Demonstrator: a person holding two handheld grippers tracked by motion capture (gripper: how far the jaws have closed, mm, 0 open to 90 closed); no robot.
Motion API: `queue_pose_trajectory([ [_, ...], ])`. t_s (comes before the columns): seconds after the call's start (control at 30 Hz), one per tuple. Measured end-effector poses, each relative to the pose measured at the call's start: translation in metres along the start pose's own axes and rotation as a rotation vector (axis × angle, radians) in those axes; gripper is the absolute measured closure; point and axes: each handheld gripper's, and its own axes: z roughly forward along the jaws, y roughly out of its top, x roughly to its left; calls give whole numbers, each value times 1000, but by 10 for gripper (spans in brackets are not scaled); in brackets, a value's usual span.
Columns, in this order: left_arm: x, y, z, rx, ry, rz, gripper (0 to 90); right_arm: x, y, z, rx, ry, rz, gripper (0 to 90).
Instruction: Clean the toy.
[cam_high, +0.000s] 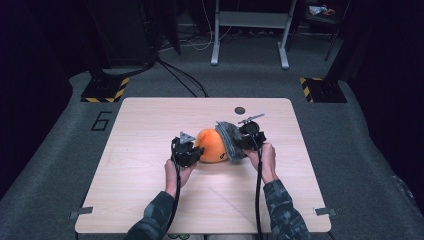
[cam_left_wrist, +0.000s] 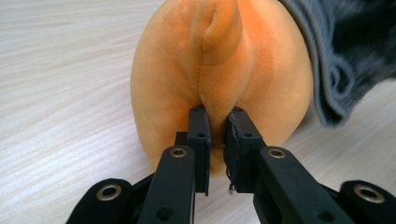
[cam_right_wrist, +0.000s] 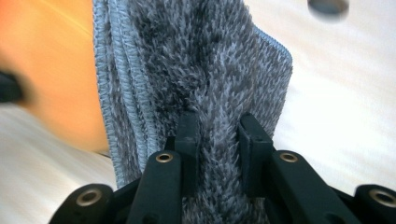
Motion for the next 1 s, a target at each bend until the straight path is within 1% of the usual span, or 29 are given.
queue_pose_trajectory([
  [0.03, -1, 0, 0, -2, 2, 6, 813, 6, 6, -7, -27, 9, -19, 729],
  [0.07, -3, 1, 0, 2, 4, 12, 812, 11, 10, -11, -46, 14, -29, 730],
  [0.1, -3, 1, 0, 2, 3, 16, 812, 18, 16, -16, -63, 25, -52, 729],
  [0.13, -4, 1, 0, 1, 4, 22, 812, 23, 19, -19, -74, 30, -62, 729],
  [0.2, -5, 2, 0, 3, 6, 29, 812, 34, 27, -21, -88, 39, -104, 729],
  [0.23, -5, 2, 0, 6, 7, 33, 812, 40, 30, -20, -93, 40, -118, 729],
  [0.27, -5, 2, 0, 7, 8, 34, 812, 44, 32, -18, -82, 42, -127, 729],
  [0.3, -5, 2, 0, 7, 10, 33, 812, 49, 34, -12, -67, 31, -143, 728],
  [0.37, -4, 1, 0, 11, 11, 34, 812, 51, 34, -5, -46, 14, -158, 727],
  [0.4, -3, 1, 0, 6, 10, 31, 811, 51, 33, -3, -42, 11, -156, 727],
  [0.43, -3, 1, 0, 6, 7, 31, 810, 51, 32, -2, -44, 11, -142, 726],
  [0.47, -3, 1, 0, 5, 7, 30, 811, 49, 31, -2, -44, 16, -140, 727],
  [0.53, -3, 1, 0, 4, 6, 29, 810, 45, 29, -1, -30, 3, -137, 726],
  [0.57, -3, 0, 0, 4, 6, 29, 811, 43, 27, -1, -25, 3, -120, 726],
  [0.63, -2, 0, 1, 3, 7, 24, 811, 37, 23, 1, -19, -6, -120, 726],
  [0.67, -2, 0, 1, 2, 5, 17, 810, 35, 20, 2, -14, -9, -107, 726],
  [0.7, -1, 0, 1, 3, 5, 15, 811, 30, 17, 4, -10, -12, -101, 726],
  [0.73, -1, 0, 1, -4, 5, 12, 810, 28, 14, 6, 2, -18, -80, 726],
  [0.77, 0, 0, 1, 0, 5, 13, 810, 24, 11, 9, 10, -22, -84, 726],
  [0.8, 0, 0, 1, 0, 5, 13, 810, 21, 7, 12, 20, -30, -66, 726],
  [0.9, 0, 0, 2, 2, 2, 15, 808, 13, -2, 20, 44, -34, -41, 727],
  [0.93, 0, 0, 2, 0, 2, 13, 808, 12, -4, 22, 43, -35, -32, 727],
  [0.97, 0, 0, 3, -9, 6, 13, 808, 9, -7, 24, 49, -35, -28, 727],
  [1.0, 0, 0, 3, -7, 6, 15, 808, 8, -8, 26, 57, -39, -22, 727],
])
